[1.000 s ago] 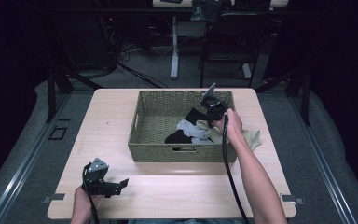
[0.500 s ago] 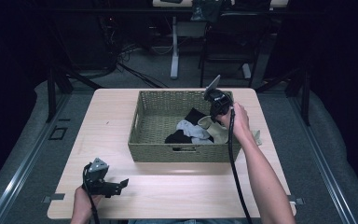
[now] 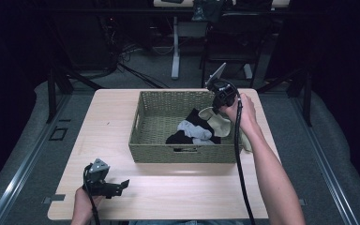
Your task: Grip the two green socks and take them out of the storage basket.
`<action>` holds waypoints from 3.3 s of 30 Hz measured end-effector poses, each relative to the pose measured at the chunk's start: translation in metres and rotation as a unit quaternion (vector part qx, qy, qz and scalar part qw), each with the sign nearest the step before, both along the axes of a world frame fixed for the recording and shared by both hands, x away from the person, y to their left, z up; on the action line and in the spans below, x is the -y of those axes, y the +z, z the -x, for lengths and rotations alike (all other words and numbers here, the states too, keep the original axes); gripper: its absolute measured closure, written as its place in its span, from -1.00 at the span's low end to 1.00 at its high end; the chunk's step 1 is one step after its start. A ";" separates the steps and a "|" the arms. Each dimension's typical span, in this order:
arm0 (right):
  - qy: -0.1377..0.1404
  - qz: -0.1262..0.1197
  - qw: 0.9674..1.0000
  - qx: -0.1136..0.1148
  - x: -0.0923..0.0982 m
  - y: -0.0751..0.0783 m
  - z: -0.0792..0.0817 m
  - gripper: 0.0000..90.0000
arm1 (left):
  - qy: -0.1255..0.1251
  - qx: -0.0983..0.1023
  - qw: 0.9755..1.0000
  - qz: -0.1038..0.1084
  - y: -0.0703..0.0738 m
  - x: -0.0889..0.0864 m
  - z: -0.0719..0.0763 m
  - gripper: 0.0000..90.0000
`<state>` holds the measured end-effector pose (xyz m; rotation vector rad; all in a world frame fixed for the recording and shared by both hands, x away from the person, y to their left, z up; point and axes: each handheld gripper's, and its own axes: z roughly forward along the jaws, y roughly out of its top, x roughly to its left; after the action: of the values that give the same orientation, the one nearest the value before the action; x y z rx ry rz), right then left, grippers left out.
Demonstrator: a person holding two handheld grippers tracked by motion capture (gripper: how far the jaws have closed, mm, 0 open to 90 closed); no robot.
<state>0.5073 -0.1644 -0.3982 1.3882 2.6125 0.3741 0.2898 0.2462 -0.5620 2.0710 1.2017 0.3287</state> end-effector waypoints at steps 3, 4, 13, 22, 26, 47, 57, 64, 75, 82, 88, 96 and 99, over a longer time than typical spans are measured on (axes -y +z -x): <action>0.004 -0.003 1.000 0.004 -0.001 0.010 0.001 0.94 | 0.000 0.000 1.000 -0.001 0.000 0.000 0.000 -1.00; 0.001 -0.006 1.000 0.009 -0.002 0.013 0.002 0.94 | 0.000 0.000 1.000 0.000 0.000 0.000 0.000 -1.00; 0.013 -0.006 1.000 0.021 -0.008 0.037 0.007 0.94 | 0.001 0.002 1.000 -0.002 0.000 0.000 0.000 -1.00; 0.019 -0.006 1.000 0.024 -0.010 0.056 0.012 0.94 | 0.002 0.002 1.000 -0.001 0.000 0.000 0.000 -1.00; 0.021 -0.007 0.999 0.034 -0.006 0.067 0.018 0.94 | 0.002 0.002 1.000 0.000 0.000 0.000 0.000 -1.00; -0.034 -0.013 0.997 0.075 0.072 0.095 0.045 0.94 | 0.000 0.000 1.000 0.000 0.000 0.001 0.000 -1.00; -0.084 -0.012 0.994 0.072 0.117 0.070 0.050 0.94 | 0.000 0.000 1.000 -0.002 0.000 0.001 -0.001 -1.00; -0.107 -0.019 0.993 0.053 0.135 0.045 0.047 0.94 | 0.000 0.000 1.000 -0.002 0.000 0.001 -0.001 -1.00; -0.134 -0.025 0.991 0.016 0.153 -0.007 0.038 0.94 | 0.001 -0.003 1.000 -0.002 0.000 0.001 -0.001 -1.00; -0.159 -0.026 0.987 -0.001 0.161 -0.038 0.029 0.93 | 0.000 -0.002 1.000 -0.002 0.000 0.001 -0.001 -1.00; -0.169 -0.023 0.985 -0.014 0.162 -0.060 0.023 0.93 | 0.000 -0.001 1.000 -0.002 0.000 0.001 -0.001 -1.00; -0.175 -0.016 0.984 -0.034 0.161 -0.085 0.018 0.92 | 0.000 0.001 1.000 -0.002 0.000 0.001 -0.001 -1.00; -0.173 -0.021 0.984 -0.033 0.162 -0.087 0.018 0.66 | 0.001 0.001 1.000 -0.001 0.000 0.000 -0.001 -1.00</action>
<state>0.4888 -0.3266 -0.4855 1.8542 2.3567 0.3403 0.2904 0.2457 -0.5621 2.0705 1.2033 0.3335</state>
